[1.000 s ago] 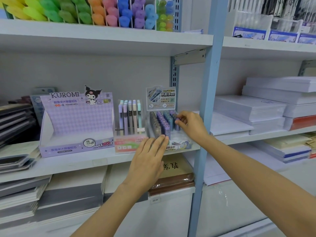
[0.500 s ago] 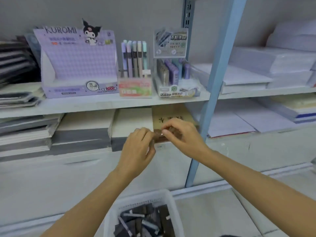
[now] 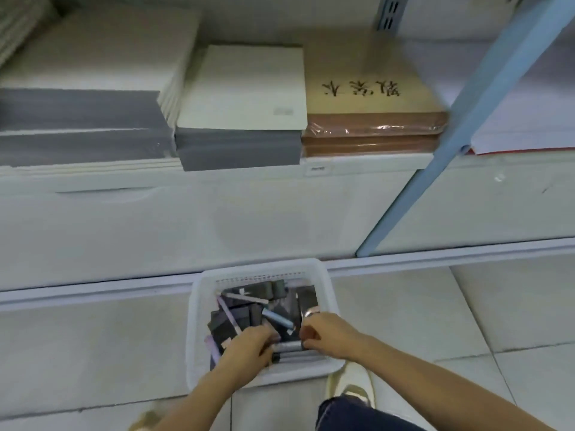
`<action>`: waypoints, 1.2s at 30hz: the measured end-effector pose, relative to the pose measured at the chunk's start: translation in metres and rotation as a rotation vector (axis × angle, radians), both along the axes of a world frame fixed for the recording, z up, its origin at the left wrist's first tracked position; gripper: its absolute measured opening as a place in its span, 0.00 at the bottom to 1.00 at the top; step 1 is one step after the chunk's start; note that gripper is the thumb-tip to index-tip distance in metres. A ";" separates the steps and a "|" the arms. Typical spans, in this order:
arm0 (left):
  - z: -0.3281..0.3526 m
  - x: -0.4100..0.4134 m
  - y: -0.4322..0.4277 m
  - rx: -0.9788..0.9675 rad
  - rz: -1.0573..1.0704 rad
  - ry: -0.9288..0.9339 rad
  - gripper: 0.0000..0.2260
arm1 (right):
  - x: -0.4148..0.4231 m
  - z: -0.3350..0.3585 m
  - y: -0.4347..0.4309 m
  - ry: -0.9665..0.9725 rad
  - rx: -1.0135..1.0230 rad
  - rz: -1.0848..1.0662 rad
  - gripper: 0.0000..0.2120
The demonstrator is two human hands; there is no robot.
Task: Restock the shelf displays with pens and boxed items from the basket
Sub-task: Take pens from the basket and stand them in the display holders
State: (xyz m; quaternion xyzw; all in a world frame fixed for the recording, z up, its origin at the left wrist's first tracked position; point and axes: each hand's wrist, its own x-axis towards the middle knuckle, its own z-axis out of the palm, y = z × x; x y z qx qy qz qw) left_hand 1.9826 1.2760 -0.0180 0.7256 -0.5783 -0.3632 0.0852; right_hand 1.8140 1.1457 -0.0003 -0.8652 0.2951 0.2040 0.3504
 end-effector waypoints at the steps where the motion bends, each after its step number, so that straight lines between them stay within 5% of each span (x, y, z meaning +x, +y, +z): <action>1: -0.008 -0.003 -0.002 -0.013 -0.006 0.005 0.13 | -0.002 -0.007 0.002 0.036 0.001 0.011 0.11; 11: -0.044 -0.016 -0.011 -0.001 -0.091 -0.117 0.16 | 0.005 -0.025 0.009 0.295 -0.014 0.232 0.08; 18: -0.039 -0.004 -0.012 -0.111 0.013 0.074 0.06 | 0.006 -0.009 -0.012 0.143 0.101 0.077 0.12; 26: -0.003 0.008 -0.016 -0.119 0.530 0.478 0.08 | -0.002 0.039 -0.061 -0.039 0.155 -0.123 0.08; 36: 0.021 0.006 -0.013 -0.166 1.216 1.014 0.07 | 0.015 0.030 -0.024 -0.197 0.402 -0.312 0.09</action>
